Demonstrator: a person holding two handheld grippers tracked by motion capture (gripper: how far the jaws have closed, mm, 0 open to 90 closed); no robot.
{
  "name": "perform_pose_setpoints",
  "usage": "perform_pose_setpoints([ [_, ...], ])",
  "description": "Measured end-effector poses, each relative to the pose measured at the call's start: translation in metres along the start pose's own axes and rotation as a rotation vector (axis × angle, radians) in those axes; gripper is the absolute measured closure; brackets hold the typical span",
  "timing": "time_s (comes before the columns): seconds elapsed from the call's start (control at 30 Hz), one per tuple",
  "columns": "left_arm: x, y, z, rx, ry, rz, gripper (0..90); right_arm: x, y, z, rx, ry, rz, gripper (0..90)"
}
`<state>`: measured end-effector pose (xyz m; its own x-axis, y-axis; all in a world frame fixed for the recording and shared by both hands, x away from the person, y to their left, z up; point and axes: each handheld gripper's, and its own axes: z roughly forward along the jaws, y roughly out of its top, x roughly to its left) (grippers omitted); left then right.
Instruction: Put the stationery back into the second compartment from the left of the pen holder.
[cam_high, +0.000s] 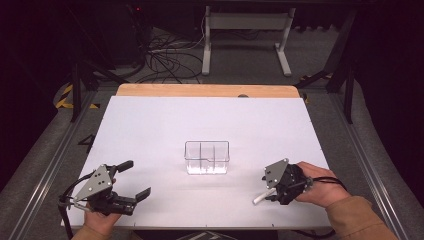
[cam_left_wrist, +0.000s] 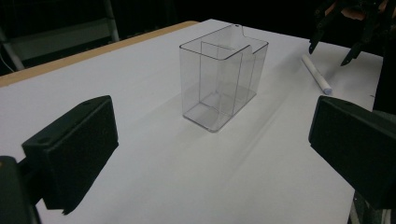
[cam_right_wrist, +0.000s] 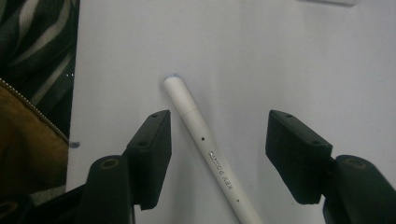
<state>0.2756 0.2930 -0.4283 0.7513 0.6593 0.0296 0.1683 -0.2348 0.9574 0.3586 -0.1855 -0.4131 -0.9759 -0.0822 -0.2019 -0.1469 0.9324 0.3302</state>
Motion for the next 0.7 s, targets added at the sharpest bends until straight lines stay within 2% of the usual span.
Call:
perform_pose_setpoints([
  [0.17,0.000,-0.001,-0.001,-0.002,0.003,-0.002,2.2,-0.003,-0.002,0.005,0.019,0.024,-0.050,45.3],
  [0.5,-0.001,-0.003,-0.005,-0.003,0.014,-0.007,2.2,-0.007,-0.007,0.014,0.064,0.078,-0.089,54.9],
  [0.7,-0.001,-0.004,-0.006,-0.004,0.010,-0.013,2.2,-0.008,-0.007,0.018,0.077,0.084,-0.126,57.1],
])
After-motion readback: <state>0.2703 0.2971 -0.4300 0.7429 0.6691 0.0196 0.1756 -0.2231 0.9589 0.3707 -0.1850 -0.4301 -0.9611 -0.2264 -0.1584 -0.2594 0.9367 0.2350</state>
